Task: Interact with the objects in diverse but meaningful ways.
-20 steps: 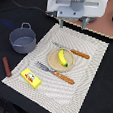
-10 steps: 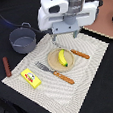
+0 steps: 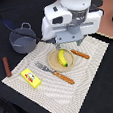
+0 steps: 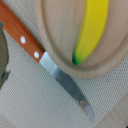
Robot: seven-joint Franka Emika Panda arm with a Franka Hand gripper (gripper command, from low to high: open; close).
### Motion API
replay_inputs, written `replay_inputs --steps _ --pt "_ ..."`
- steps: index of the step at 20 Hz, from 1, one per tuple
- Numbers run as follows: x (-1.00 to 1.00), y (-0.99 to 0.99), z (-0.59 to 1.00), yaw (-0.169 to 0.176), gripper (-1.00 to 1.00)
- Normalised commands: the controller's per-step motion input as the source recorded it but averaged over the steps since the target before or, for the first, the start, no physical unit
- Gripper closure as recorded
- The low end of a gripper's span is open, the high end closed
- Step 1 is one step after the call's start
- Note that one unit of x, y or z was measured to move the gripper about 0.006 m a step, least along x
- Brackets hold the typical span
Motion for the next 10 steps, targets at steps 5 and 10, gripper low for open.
replay_inputs --steps 5,10 --pt "0.02 -0.19 -0.24 0.000 -1.00" --pt "-0.03 -0.17 -0.28 0.001 -1.00"
